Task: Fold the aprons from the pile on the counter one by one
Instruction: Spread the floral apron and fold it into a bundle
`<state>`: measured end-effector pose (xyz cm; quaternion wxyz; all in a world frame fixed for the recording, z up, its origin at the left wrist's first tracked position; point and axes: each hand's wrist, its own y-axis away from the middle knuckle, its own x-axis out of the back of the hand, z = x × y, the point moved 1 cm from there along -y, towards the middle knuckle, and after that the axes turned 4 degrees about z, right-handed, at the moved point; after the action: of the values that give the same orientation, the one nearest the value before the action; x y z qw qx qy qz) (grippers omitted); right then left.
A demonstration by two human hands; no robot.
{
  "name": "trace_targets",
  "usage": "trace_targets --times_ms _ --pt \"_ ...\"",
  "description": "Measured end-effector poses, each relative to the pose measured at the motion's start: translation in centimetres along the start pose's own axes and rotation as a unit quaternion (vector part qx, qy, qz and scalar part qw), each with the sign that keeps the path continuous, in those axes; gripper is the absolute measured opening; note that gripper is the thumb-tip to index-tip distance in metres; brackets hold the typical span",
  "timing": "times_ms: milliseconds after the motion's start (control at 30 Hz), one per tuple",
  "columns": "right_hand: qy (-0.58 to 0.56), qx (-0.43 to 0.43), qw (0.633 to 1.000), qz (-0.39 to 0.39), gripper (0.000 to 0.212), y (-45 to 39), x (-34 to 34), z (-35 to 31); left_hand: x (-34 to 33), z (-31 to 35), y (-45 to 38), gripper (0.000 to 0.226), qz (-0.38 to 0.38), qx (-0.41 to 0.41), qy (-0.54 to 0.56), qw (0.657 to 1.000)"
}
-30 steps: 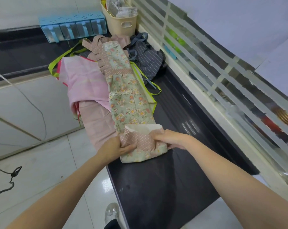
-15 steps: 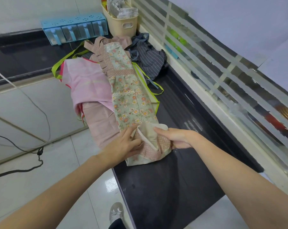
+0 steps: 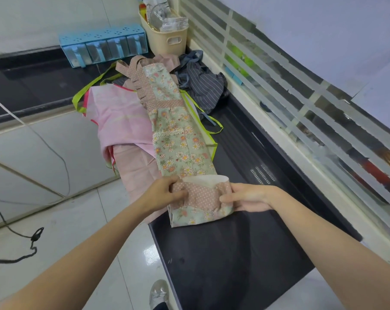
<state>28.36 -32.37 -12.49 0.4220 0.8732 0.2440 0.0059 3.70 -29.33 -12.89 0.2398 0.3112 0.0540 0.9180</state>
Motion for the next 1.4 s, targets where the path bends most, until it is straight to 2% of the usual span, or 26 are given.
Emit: trace_targets --times_ms 67,100,133,267,367,467,533,567,667,800,867,933,1000,1067,1100,1200,1267,1300,1333,1400 --pt "0.025 -0.004 1.000 0.010 0.051 -0.3 -0.1 0.1 0.0 -0.7 0.3 0.061 -0.002 0.042 0.042 0.998" --pt "0.039 -0.004 0.998 0.039 0.049 -0.6 -0.3 0.0 -0.1 -0.8 0.4 0.066 -0.002 0.059 0.062 0.996" --pt "0.044 -0.004 0.996 0.079 0.045 -0.8 -0.4 0.0 -0.3 -0.9 0.4 0.062 0.000 0.071 0.076 0.995" --pt "0.026 -0.016 0.978 0.206 0.020 -2.1 -0.9 -0.2 -0.8 -1.2 -0.1 0.023 0.026 0.107 0.093 0.989" --pt "0.060 -0.031 0.956 0.284 0.028 -2.8 -1.2 0.0 -0.9 -1.6 -0.3 0.010 0.045 0.116 0.100 0.987" --pt "0.086 -0.052 0.937 0.336 0.042 -3.4 -1.7 0.0 -1.0 -2.0 -0.4 0.017 0.057 0.113 0.069 0.990" --pt "0.090 -0.048 0.933 0.345 0.052 -3.2 -1.7 -0.1 -1.0 -2.3 -0.4 0.020 0.074 0.108 0.053 0.990" --pt "0.077 -0.033 0.942 0.325 0.055 -3.1 -1.6 0.0 -1.0 -2.5 -0.3 0.020 0.083 0.108 0.057 0.989" --pt "0.092 0.048 0.961 0.255 0.044 -2.5 -2.2 0.1 -1.0 -3.5 -0.2 0.034 0.115 0.097 0.064 0.987" --pt "0.099 0.063 0.948 0.295 0.040 -3.6 -3.0 0.3 -1.6 -3.5 0.1 0.042 0.115 0.077 0.050 0.989" --pt "0.098 0.049 0.948 0.300 0.041 -3.9 -3.3 0.0 -1.6 -3.6 0.2 0.048 0.087 0.049 0.003 0.995" --pt "0.165 0.037 0.933 0.318 0.032 -3.9 -3.3 0.0 -1.4 -3.6 0.4 0.049 0.046 0.018 -0.074 0.996" --pt "0.294 0.018 0.888 0.353 0.042 -3.8 -3.7 0.2 -1.4 -3.2 0.5 0.043 0.003 -0.003 -0.152 0.988" --pt "0.397 0.000 0.837 0.376 0.046 -3.5 -4.2 0.9 -1.8 -2.0 0.9 0.027 -0.023 -0.018 -0.255 0.966" --pt "0.425 -0.004 0.819 0.386 0.047 -3.4 -4.4 1.2 -2.2 -1.8 1.1 0.020 0.010 -0.044 -0.325 0.945" --pt "0.435 -0.014 0.804 0.405 0.052 -3.5 -4.4 1.4 -3.0 -2.2 1.0 0.036 0.193 -0.156 -0.481 0.841" --pt "0.422 -0.013 0.808 0.410 0.052 -3.6 -4.2 1.0 -3.9 -2.3 1.0 0.018 0.273 -0.255 -0.459 0.806" --pt "0.409 -0.006 0.811 0.418 0.053 -3.4 -4.1 1.0 -4.6 -2.5 1.2 0.011 0.267 -0.307 -0.432 0.805" --pt "0.390 0.009 0.814 0.430 0.053 -3.2 -3.8 1.0 -5.3 -2.4 1.5 0.017 0.233 -0.348 -0.412 0.809" --pt "0.379 0.077 0.807 0.446 0.047 -2.3 -3.6 1.1 -6.7 -3.2 2.2 0.036 0.160 -0.365 -0.398 0.826"
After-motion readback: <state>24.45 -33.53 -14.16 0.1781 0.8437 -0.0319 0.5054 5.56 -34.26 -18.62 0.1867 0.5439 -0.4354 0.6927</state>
